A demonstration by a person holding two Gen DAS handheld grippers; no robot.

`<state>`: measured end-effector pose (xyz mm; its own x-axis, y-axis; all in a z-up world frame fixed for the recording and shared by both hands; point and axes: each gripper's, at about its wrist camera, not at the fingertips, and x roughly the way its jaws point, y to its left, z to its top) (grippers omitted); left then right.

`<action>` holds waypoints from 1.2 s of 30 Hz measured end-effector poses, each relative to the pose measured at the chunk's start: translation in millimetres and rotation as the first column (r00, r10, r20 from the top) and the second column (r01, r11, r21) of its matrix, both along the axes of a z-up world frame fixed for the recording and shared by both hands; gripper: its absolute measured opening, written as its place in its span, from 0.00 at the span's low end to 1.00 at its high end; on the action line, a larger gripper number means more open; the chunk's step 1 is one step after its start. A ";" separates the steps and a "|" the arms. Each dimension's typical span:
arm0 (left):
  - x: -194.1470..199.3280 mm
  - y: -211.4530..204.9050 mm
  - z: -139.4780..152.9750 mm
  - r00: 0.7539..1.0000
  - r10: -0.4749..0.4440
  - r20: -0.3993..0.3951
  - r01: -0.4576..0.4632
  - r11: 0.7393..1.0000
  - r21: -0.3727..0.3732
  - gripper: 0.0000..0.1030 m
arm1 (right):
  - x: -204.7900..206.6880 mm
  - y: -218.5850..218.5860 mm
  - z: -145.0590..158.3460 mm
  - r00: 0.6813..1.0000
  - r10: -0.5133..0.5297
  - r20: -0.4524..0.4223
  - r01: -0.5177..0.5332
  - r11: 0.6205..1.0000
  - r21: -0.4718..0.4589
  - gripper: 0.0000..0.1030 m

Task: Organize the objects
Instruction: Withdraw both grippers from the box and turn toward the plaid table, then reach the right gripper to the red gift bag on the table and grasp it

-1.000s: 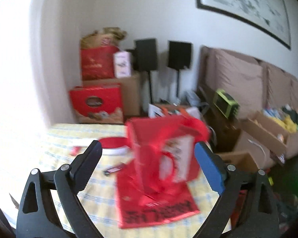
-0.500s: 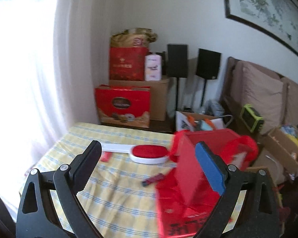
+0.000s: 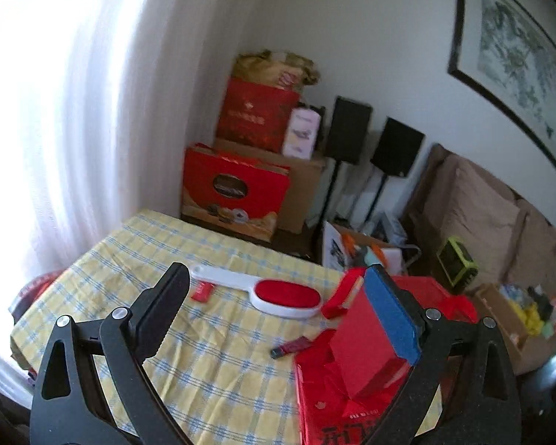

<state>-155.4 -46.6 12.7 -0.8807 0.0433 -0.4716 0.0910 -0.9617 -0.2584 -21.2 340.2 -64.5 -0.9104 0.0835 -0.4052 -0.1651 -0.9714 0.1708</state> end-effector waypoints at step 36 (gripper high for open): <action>-10.7 -136.9 -45.6 0.988 0.135 0.071 -0.148 0.959 0.240 0.92 | -146.9 -195.3 8.3 0.875 0.480 0.064 -0.462 0.867 -0.187 0.04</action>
